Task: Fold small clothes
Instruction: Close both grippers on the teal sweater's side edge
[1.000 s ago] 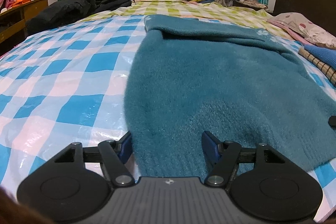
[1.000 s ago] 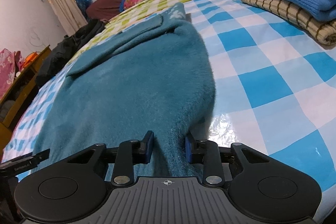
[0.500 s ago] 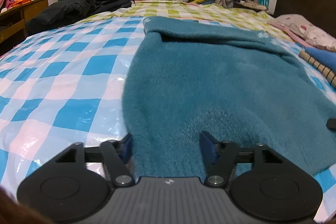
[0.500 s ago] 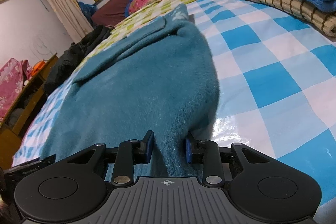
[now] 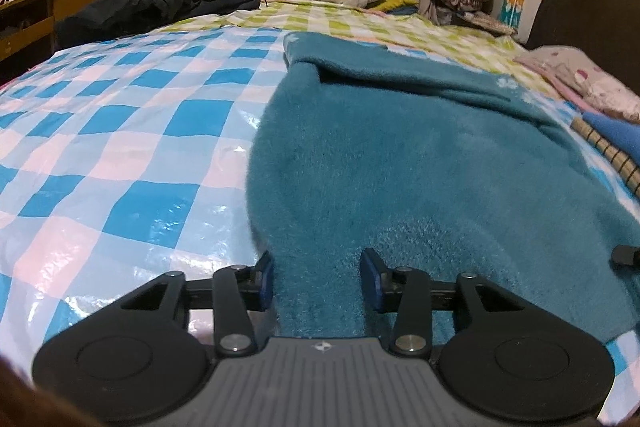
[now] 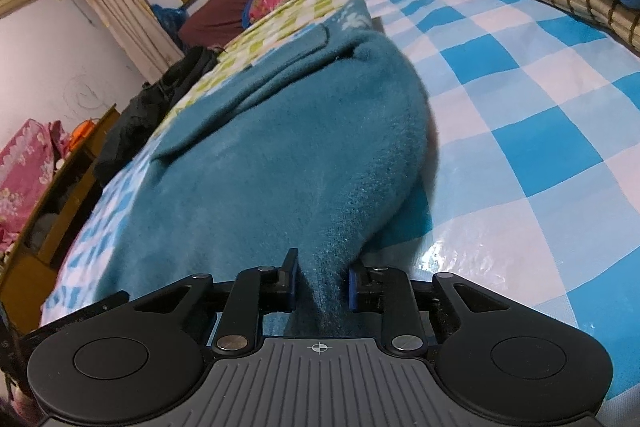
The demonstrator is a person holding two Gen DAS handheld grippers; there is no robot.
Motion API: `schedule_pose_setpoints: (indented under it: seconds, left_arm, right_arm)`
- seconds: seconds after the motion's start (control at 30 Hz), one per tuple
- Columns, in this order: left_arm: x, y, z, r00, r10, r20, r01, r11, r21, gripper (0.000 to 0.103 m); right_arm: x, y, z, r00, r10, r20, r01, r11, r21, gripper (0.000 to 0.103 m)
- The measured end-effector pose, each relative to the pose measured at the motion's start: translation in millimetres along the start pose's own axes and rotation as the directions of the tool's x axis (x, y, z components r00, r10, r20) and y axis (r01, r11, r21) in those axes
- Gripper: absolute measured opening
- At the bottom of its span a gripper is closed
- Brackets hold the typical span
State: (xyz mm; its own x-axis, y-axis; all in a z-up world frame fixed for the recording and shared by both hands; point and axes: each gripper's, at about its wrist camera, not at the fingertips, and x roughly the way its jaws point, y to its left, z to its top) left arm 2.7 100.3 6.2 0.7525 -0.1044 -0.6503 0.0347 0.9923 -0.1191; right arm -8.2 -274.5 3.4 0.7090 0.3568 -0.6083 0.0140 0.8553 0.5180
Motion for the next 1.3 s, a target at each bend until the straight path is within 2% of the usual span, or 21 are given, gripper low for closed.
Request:
schedule_pose_setpoints:
  seconds: [0.13, 0.33, 0.53, 0.77, 0.93, 1.03, 1.2, 1.3]
  left_arm:
    - [1, -6, -1, 1.000, 0.018, 0.005, -0.018, 0.999, 0.036, 0.050]
    - [-1, 3, 2, 1.000, -0.002, 0.003, 0.002, 1.000, -0.021, 0.046]
    - [1, -1, 0, 1.000, 0.011, 0.005, -0.011, 1.000, 0.018, 0.046]
    - [1, 2, 4, 1.000, -0.004, -0.003, 0.004, 1.000, -0.025, 0.045]
    - [3, -5, 4, 1.000, 0.003, -0.009, -0.003, 1.000, 0.005, 0.051]
    - [3, -6, 4, 1.000, 0.004, -0.009, -0.004, 1.000, 0.011, 0.052]
    - [-2, 5, 6, 1.000, -0.018, 0.004, 0.019, 0.999, -0.044, 0.031]
    - [-6, 13, 8, 0.998, -0.053, 0.025, 0.055, 0.993, -0.102, 0.025]
  right_arm:
    - [6, -5, 4, 1.000, 0.013, -0.008, -0.012, 0.999, 0.034, 0.024]
    - [7, -4, 5, 1.000, 0.023, -0.019, -0.022, 0.999, 0.030, 0.022]
    - [6, -4, 3, 1.000, 0.014, -0.012, -0.014, 1.000, 0.008, 0.022]
    - [10, -5, 6, 0.999, 0.037, -0.024, -0.037, 0.999, 0.018, 0.023]
    - [12, -6, 8, 0.998, 0.053, -0.032, -0.052, 0.999, 0.016, 0.024]
    - [13, -8, 8, 0.997, 0.065, -0.034, -0.064, 0.997, 0.034, 0.024]
    - [9, -5, 9, 0.997, 0.069, -0.029, -0.067, 0.996, 0.055, 0.021]
    - [5, 0, 12, 0.996, 0.087, -0.010, -0.086, 0.994, 0.067, 0.021]
